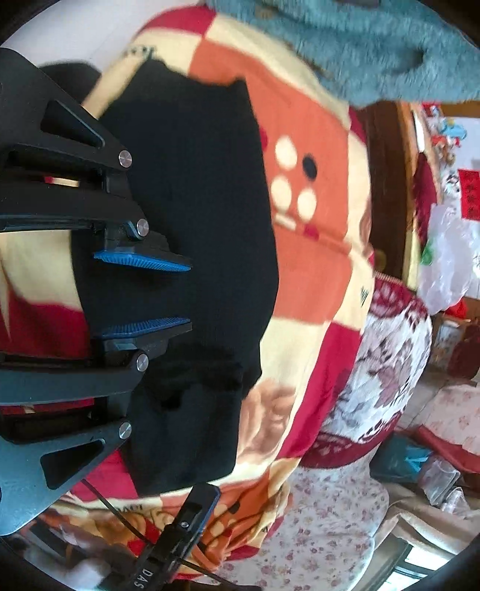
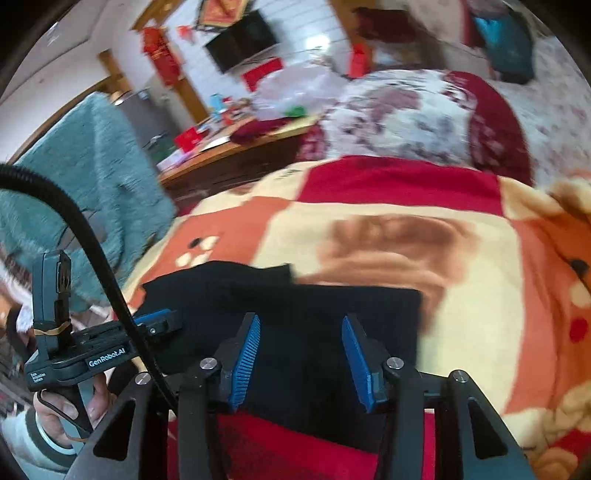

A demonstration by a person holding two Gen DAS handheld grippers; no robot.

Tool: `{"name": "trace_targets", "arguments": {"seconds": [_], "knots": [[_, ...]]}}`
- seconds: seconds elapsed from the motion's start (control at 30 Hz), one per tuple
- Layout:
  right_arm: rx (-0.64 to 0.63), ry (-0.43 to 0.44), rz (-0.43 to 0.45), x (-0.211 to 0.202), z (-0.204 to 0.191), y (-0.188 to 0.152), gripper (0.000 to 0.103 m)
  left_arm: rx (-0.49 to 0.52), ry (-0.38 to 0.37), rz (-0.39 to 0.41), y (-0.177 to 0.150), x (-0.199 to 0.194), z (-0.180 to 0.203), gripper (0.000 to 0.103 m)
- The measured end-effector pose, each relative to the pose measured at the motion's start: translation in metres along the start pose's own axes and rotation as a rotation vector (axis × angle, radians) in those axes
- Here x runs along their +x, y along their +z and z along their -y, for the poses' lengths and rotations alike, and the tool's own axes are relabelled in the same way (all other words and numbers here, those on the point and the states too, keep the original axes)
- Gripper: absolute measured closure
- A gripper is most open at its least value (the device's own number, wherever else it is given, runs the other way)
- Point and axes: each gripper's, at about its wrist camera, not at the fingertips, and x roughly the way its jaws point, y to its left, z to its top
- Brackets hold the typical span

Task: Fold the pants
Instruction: 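Open both grippers and release the folded pants onto the blanket, then close the left gripper on the black pants edge while the right gripper grasps it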

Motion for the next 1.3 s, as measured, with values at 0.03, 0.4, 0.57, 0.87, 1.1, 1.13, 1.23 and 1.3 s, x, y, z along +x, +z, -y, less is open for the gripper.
{"name": "trace_targets", "arguments": {"seconds": [0.03, 0.4, 0.57, 0.87, 1.1, 1.13, 1.23, 1.3], "knots": [[-0.013, 0.012, -0.006, 0.003, -0.006, 0.001, 0.056, -0.003, 0.010, 0.004, -0.002, -0.004, -0.004, 0.071], [-0.147, 0.111, -0.096, 0.044, -0.068, 0.012, 0.053, -0.133, 0.031, 0.000, -0.016, -0.022, -0.050, 0.063], [-0.204, 0.140, -0.124, 0.060, -0.093, 0.015, 0.052, -0.229, -0.027, -0.013, -0.028, -0.029, -0.074, 0.056], [-0.312, 0.189, -0.185, 0.092, -0.137, 0.022, 0.038, -0.412, -0.086, -0.055, -0.061, -0.034, -0.117, 0.050], [-0.342, 0.208, -0.204, 0.110, -0.155, 0.029, 0.038, -0.493, -0.120, -0.073, -0.067, -0.027, -0.131, 0.050], [-0.348, 0.204, -0.207, 0.113, -0.157, 0.031, 0.038, -0.499, -0.127, -0.076, -0.068, -0.026, -0.131, 0.050], [-0.351, 0.203, -0.215, 0.119, -0.158, 0.035, 0.038, -0.518, -0.151, -0.084, -0.070, -0.022, -0.131, 0.050], [-0.350, 0.203, -0.219, 0.122, -0.158, 0.038, 0.038, -0.527, -0.153, -0.078, -0.070, -0.021, -0.131, 0.050]]}}
